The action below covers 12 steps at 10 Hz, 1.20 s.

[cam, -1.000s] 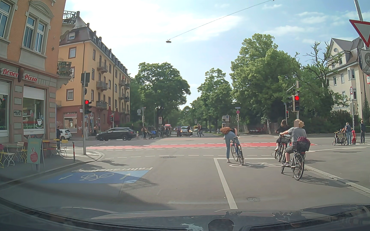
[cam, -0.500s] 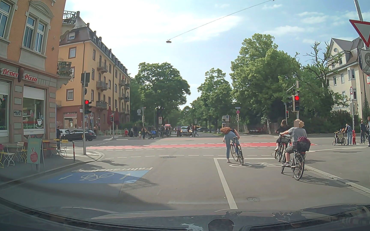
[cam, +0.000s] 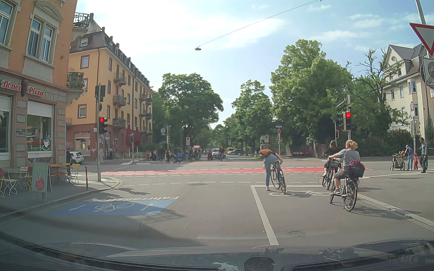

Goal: Follow the waypoints while adhering to traffic rules and regulations

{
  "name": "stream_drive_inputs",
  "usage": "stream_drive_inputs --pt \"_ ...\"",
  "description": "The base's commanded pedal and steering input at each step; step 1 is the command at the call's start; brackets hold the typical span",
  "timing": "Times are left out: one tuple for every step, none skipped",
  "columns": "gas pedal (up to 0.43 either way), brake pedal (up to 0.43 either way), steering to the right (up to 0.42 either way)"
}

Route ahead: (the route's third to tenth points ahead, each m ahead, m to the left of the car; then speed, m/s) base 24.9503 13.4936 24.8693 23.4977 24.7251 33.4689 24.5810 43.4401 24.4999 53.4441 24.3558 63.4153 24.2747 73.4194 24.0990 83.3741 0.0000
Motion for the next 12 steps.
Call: stream_drive_inputs --pt "0.000 0.287 -0.014" --pt "0.000 0.287 -0.014" --pt "0.000 0.287 -0.014" --pt "0.000 0.287 -0.014" --pt "0.000 0.287 -0.014" --pt "0.000 0.287 -0.014" --pt "0.000 0.287 -0.014" --pt "0.000 0.287 -0.014" --pt "0.000 0.287 -0.014" --pt "0.000 0.287 -0.014" --pt "0.000 0.287 -0.014" --pt "0.000 0.287 -0.014"
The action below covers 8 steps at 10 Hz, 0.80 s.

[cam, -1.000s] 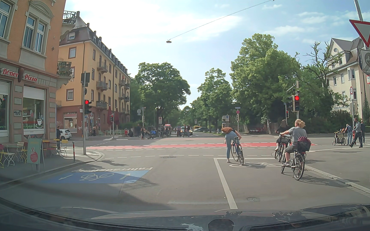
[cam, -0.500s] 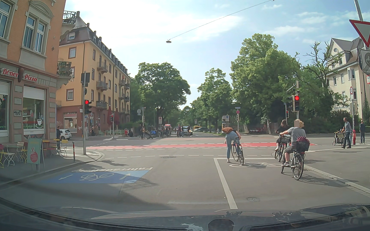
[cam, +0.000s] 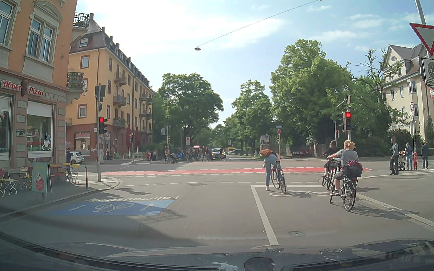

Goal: Follow the waypoints while adhering to traffic rules and regulations

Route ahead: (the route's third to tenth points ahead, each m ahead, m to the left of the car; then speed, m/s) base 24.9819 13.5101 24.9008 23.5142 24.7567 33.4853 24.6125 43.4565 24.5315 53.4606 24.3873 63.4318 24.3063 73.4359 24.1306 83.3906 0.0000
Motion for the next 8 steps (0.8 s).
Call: stream_drive_inputs --pt "0.000 0.287 -0.014" --pt "0.000 0.287 -0.014" --pt "0.000 0.287 -0.014" --pt "0.000 0.287 -0.014" --pt "0.000 0.287 -0.014" --pt "0.000 0.287 -0.014" --pt "0.000 0.287 -0.014" --pt "0.000 0.287 -0.014"
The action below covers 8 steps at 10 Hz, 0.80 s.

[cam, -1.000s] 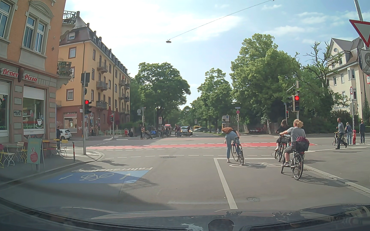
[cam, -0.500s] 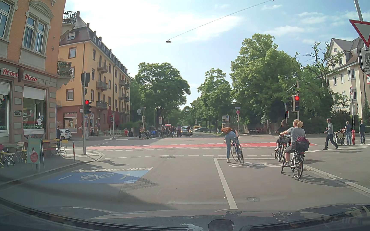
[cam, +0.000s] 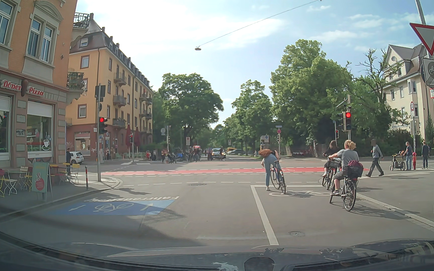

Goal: Follow the waypoints while adhering to traffic rules and regulations

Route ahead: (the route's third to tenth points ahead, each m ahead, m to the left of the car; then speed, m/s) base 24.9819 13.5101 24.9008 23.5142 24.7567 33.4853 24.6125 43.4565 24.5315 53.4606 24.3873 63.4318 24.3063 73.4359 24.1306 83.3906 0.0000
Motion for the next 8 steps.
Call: stream_drive_inputs --pt "0.000 0.287 -0.014" --pt "0.000 0.287 -0.014" --pt "0.000 0.287 -0.014" --pt "0.000 0.287 -0.014" --pt "0.000 0.287 -0.014" --pt "0.000 0.287 -0.014" --pt "0.000 0.287 -0.014" --pt "0.000 0.287 -0.014"
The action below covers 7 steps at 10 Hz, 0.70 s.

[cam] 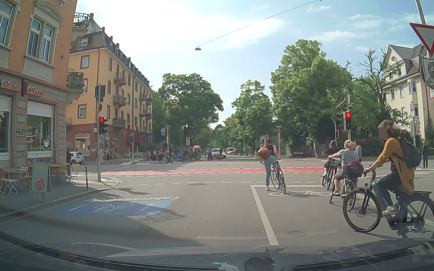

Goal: Follow the waypoints while adhering to traffic rules and regulations

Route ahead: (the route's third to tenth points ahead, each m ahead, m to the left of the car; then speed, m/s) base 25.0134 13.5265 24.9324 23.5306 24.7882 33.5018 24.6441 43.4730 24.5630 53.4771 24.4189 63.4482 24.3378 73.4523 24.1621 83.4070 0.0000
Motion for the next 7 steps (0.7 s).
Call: stream_drive_inputs --pt "0.000 0.287 -0.014" --pt "0.000 0.287 -0.014" --pt "0.000 0.287 -0.014" --pt "0.000 0.287 -0.014" --pt "0.000 0.287 -0.014" --pt "0.000 0.287 -0.014" --pt "0.000 0.287 -0.014"
